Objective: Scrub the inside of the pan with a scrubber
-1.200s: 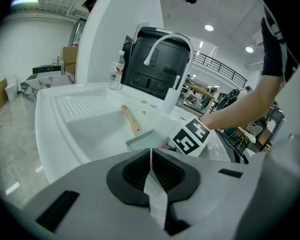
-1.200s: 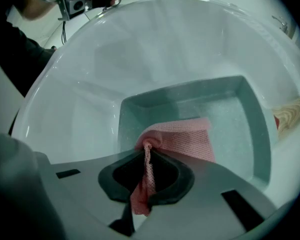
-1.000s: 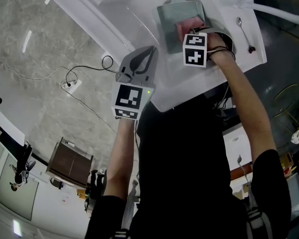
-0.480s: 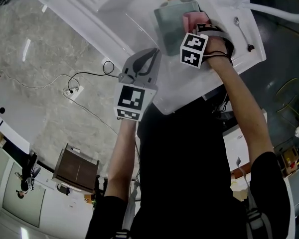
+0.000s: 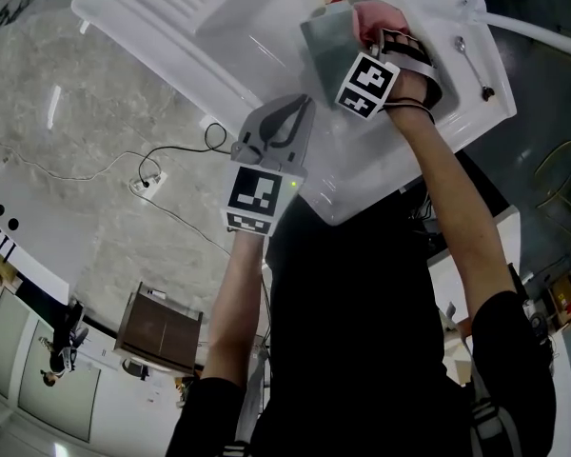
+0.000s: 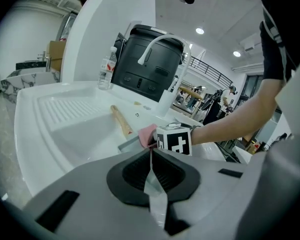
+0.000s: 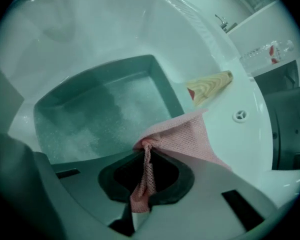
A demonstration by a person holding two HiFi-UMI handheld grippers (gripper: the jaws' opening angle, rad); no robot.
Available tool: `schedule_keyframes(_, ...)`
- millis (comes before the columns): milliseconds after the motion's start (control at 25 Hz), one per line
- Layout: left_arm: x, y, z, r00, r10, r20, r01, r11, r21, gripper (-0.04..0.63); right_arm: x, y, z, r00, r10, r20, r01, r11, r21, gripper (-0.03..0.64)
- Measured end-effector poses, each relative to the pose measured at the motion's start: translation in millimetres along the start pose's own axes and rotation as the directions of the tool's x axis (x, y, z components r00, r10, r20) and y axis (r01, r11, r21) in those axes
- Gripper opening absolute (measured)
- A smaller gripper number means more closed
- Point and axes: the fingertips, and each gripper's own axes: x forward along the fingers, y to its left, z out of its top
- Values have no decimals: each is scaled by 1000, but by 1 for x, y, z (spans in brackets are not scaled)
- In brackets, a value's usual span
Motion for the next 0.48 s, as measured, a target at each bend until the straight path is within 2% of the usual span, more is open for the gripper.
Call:
schedule_keyframes(280,-7,8,5,1000,-27,9,27,1000,13,40,4,-28,10,990,-139,-12,139,983,120,43)
schedule_keyframes(400,-9,7,4,999,-41,9,40,999,31,40,5,-37,17,988,-154,-4,152,968,200,43)
schedule_keyframes(480,-10,6,3,999,-50,7,49,998,46,40,6,-39,23,990,-136,23,126,962,240,44)
